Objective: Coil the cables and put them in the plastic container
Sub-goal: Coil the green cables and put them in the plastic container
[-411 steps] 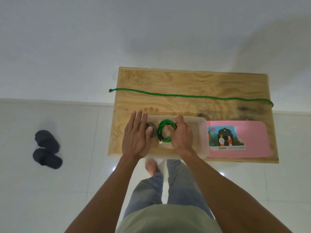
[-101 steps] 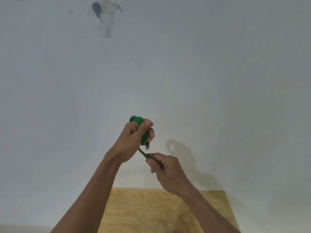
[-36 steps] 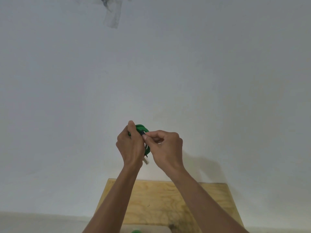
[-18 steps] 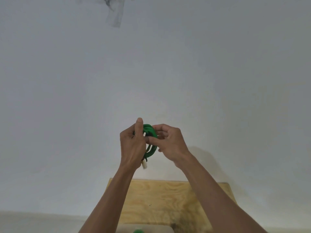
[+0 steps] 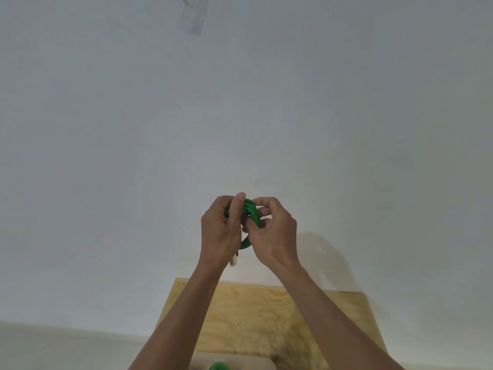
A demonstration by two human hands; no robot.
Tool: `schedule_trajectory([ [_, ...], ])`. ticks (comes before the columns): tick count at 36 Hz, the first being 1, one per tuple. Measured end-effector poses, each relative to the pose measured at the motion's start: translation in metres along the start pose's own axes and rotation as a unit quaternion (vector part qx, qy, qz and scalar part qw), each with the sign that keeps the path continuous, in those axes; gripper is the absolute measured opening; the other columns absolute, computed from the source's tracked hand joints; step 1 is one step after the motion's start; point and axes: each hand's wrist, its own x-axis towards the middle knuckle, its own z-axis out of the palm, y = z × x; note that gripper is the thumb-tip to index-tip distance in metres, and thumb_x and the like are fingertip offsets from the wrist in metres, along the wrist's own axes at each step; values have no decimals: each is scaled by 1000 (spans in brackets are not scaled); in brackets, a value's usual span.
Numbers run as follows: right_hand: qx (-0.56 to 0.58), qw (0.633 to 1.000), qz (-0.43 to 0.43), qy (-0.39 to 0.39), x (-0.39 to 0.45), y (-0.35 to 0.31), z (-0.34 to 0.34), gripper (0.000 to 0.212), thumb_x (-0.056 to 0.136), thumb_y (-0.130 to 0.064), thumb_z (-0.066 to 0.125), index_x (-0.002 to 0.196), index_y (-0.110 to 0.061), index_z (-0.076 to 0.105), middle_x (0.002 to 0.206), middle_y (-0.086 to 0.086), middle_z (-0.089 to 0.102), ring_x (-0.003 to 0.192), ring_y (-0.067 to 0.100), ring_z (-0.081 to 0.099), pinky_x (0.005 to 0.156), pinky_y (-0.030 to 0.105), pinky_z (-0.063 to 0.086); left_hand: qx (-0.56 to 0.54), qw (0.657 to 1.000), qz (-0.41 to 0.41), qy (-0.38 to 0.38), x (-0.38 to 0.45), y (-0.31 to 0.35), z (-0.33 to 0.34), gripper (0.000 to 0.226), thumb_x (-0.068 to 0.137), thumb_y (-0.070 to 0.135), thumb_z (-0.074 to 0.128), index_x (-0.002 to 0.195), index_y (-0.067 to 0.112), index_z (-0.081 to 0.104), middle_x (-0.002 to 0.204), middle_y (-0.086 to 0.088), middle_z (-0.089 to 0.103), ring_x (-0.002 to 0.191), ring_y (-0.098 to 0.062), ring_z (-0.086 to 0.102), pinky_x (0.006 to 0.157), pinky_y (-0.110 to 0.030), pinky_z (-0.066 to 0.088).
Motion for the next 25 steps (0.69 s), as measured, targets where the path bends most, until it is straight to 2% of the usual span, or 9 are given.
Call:
schedule_trajectory([
  [2, -2, 999, -18, -40, 3, 2, -5, 29, 84, -22, 74, 111, -23, 63, 93, -4, 69, 77, 17, 73, 71, 42, 61, 0, 1000, 1, 7, -1, -2, 0, 34, 102, 37, 52, 84, 12, 68, 76, 1, 67, 58, -2, 57, 57, -12, 41],
  [4, -11, 998, -19, -63, 5, 2, -11, 28, 83, -22, 76, 109, -23, 67, 92, -4, 69, 75, 16, 74, 71, 40, 61, -6, 1000, -7, 1, -2, -7, -1, 35, 102, 39, 50, 85, 15, 67, 73, 3, 65, 56, -5, 54, 56, -17, 41],
  [8, -40, 999, -25, -17, 8, 6, -13, 18, 85, -21, 74, 102, -22, 68, 87, -5, 69, 69, 16, 72, 66, 39, 61, -4, 999, -18, -38, -7, -12, 7, 25, 103, 37, 48, 94, 20, 65, 78, 0, 66, 55, -11, 57, 52, -27, 46],
  [11, -39, 999, -18, 25, 6, 13, -10, 15, 85, -14, 71, 99, -20, 69, 85, -5, 69, 68, 15, 72, 66, 40, 61, 5, 998, -5, -67, -8, -15, 13, 12, 101, 32, 53, 102, 25, 62, 89, 3, 68, 68, -11, 63, 62, -34, 54],
  [14, -42, 998, -26, 35, 6, 16, -11, 17, 85, -18, 73, 102, -20, 69, 90, -9, 70, 74, 9, 71, 69, 33, 61, 0, 997, -2, -76, -11, -17, 12, 6, 101, 28, 55, 104, 25, 60, 82, 8, 66, 65, -10, 62, 61, -41, 60],
  [16, -46, 998, -37, -5, 7, 15, -14, 26, 85, -22, 74, 111, -21, 69, 98, -11, 70, 82, 6, 69, 73, 25, 59, -5, 998, -4, -62, -11, -16, 11, 7, 102, 27, 54, 102, 24, 60, 74, 9, 63, 59, -12, 58, 56, -39, 58],
  [19, -60, 996, -50, -36, 9, 16, -19, 34, 85, -27, 75, 118, -23, 68, 100, -12, 69, 85, 5, 69, 74, 21, 58, 1, 998, -11, -54, -9, -19, 11, 10, 102, 29, 53, 100, 23, 60, 69, 7, 61, 56, -16, 51, 53, -33, 46],
  [22, -75, 994, -72, -15, 8, 18, -20, 29, 86, -26, 75, 114, -22, 70, 98, -12, 71, 82, 2, 68, 73, 20, 57, 0, 997, -26, -66, -11, -16, 14, 15, 104, 34, 48, 99, 25, 59, 71, 2, 61, 58, -16, 53, 54, -36, 50],
  [25, -86, 993, -85, 7, 3, 21, -16, 26, 86, -23, 74, 112, -22, 70, 97, -12, 70, 86, 5, 66, 76, 23, 57, -7, 997, -41, -68, -16, -9, 13, 23, 107, 33, 41, 100, 19, 58, 76, -3, 62, 56, -24, 57, 45, -24, 50],
])
